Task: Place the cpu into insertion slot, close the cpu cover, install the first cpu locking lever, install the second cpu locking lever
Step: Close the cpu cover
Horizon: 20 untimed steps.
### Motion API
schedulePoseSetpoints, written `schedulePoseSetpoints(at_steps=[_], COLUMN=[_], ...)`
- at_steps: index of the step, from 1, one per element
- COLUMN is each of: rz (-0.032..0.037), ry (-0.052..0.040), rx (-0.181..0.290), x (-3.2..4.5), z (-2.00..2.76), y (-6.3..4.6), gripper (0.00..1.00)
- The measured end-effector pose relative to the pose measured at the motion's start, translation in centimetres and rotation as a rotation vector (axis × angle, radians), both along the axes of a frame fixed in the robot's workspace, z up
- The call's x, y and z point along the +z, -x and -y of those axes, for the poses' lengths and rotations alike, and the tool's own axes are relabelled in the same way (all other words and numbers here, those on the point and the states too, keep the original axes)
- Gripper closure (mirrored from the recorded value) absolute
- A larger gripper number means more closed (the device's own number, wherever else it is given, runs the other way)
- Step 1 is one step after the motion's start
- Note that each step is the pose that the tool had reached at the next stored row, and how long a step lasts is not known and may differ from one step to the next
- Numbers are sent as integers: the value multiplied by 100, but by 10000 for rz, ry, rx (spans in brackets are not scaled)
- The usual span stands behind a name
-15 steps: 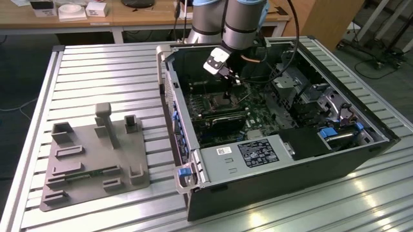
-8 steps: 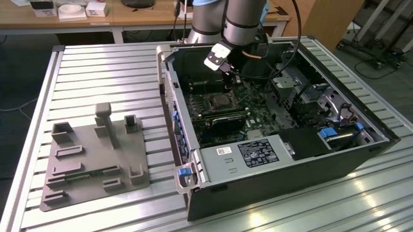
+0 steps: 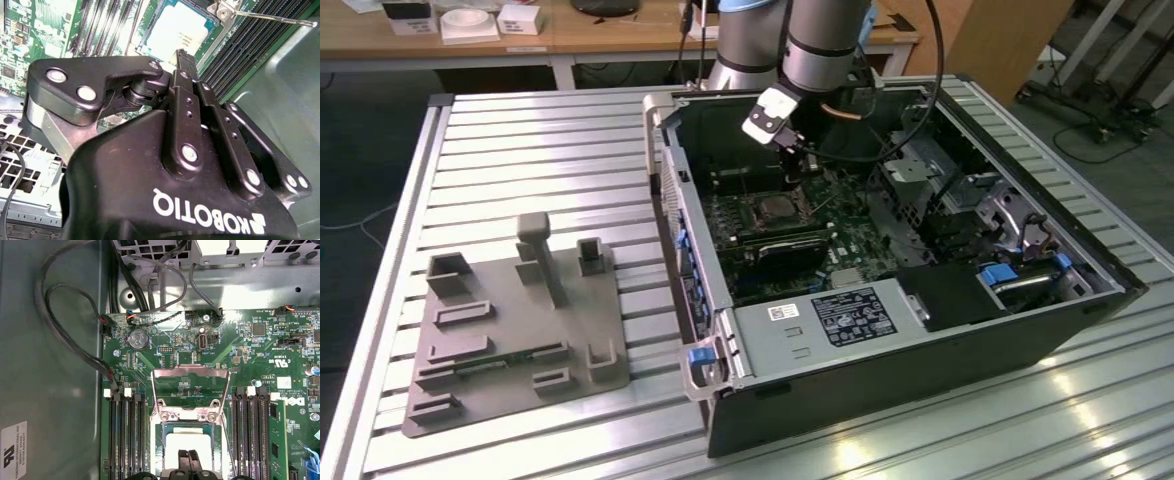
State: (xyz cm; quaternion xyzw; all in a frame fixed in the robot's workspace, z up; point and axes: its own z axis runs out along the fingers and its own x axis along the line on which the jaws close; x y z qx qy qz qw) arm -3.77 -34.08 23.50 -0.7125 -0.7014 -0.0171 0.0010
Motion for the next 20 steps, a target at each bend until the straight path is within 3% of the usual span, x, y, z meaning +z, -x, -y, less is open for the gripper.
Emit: schedulePoseSetpoints(at_steps=[11, 16, 18, 20], rz=[-3, 1, 0, -3], ry=[5, -1, -1, -1], rx=[1, 1, 1, 0], x=[7, 116, 126, 124], z=[1, 0, 0, 0], y=[3, 3, 0, -69], gripper=[89, 89, 89, 89])
